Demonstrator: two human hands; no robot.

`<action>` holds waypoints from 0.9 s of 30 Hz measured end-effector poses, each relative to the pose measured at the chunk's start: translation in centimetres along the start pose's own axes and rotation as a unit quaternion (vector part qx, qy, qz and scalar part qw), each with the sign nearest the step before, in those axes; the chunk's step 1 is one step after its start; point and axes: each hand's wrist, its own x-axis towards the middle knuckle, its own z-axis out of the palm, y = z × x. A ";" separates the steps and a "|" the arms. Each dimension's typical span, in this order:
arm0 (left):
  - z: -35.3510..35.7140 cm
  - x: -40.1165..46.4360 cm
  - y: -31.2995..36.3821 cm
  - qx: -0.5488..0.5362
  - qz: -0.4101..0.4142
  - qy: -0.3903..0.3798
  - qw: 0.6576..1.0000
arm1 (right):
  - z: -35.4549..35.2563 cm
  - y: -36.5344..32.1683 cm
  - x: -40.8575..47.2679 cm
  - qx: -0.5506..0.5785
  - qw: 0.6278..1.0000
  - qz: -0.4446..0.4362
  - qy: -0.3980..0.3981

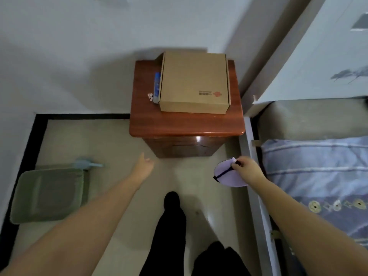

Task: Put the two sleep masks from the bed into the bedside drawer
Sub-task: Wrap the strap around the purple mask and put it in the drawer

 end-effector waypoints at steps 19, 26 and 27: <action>2.5 14.7 -3.2 -0.033 0.100 0.167 0.980 | 5.4 1.1 12.7 0.030 0.980 -0.088 0.177; 2.3 10.4 -8.2 -0.023 0.061 0.110 0.992 | 6.6 4.8 7.3 0.016 0.991 -0.072 0.112; 2.5 9.7 -9.2 -0.028 0.056 0.098 0.993 | 7.0 5.4 6.6 0.010 0.991 -0.071 0.110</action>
